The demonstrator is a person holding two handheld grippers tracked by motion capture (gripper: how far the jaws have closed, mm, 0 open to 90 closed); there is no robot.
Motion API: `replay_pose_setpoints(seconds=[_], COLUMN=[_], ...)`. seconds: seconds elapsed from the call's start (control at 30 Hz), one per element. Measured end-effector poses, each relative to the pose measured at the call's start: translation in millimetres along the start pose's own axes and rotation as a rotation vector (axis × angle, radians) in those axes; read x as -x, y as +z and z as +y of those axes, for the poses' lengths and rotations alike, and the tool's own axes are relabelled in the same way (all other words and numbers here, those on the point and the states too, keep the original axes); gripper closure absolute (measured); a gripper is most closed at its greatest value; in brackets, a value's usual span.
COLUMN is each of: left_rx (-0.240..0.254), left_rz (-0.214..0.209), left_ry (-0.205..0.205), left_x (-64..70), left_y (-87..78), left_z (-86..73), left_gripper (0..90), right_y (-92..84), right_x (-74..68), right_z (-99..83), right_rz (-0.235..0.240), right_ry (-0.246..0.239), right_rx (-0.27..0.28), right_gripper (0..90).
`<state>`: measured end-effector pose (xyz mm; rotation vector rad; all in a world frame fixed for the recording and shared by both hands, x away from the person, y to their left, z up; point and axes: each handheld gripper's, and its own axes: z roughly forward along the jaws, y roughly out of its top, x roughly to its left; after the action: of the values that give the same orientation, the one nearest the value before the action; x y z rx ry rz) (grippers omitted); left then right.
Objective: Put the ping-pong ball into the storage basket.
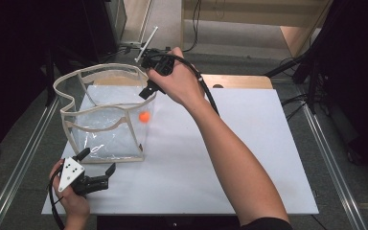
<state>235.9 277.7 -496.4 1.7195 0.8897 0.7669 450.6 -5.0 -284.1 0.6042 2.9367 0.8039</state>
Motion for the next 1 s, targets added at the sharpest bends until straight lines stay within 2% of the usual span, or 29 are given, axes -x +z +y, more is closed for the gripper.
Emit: replay_pose_setpoints(seconds=[0.1,0.17,0.23,0.33,0.47,0.63,0.67,0.7,0.93,1.0], left_rx=[0.0,0.0,0.0,0.001,0.001,0.0,0.003,0.002,0.002,0.002], left_rz=[0.0,0.0,0.001,-0.001,0.001,0.002,0.001,0.002,0.002,0.002], left_ry=[0.001,0.002,0.002,0.0,0.002,0.001,-0.001,-0.001,-0.002,-0.003], left_x=[0.1,0.0,0.0,0.2,0.0,0.1,0.3,0.3,0.6,0.6], left_y=[0.1,0.1,0.1,0.3,0.5,0.5,0.6,0.6,0.7,0.8], left_z=[0.0,0.1,0.1,0.0,0.0,0.0,0.0,0.0,-0.1,-0.1], left_gripper=[0.0,0.0,0.0,0.0,0.0,0.0,0.0,0.0,0.0,0.0], right_y=[-1.2,-1.9,-2.4,-3.5,-4.8,-3.3,-2.3,-1.1,2.8,3.7], right_x=[-2.3,-3.6,-4.1,-5.0,-6.4,-7.8,-8.2,-9.2,-12.3,-13.6], right_z=[-2.2,-4.4,-7.3,-12.7,-20.3,-31.3,-33.4,-35.4,-49.2,-52.4], right_rz=[-0.01,-0.022,0.003,-0.001,-0.001,0.025,0.02,0.02,-0.011,-0.007], right_ry=[-0.003,-0.008,-0.005,0.0,0.002,0.002,0.003,0.007,0.008,0.013], right_rx=[0.001,0.001,0.0,0.006,-0.002,-0.008,-0.011,-0.02,-0.016,-0.021], right_gripper=[27.6,21.5,14.4,10.1,9.2,5.9,1.1,0.0,0.0,0.0])
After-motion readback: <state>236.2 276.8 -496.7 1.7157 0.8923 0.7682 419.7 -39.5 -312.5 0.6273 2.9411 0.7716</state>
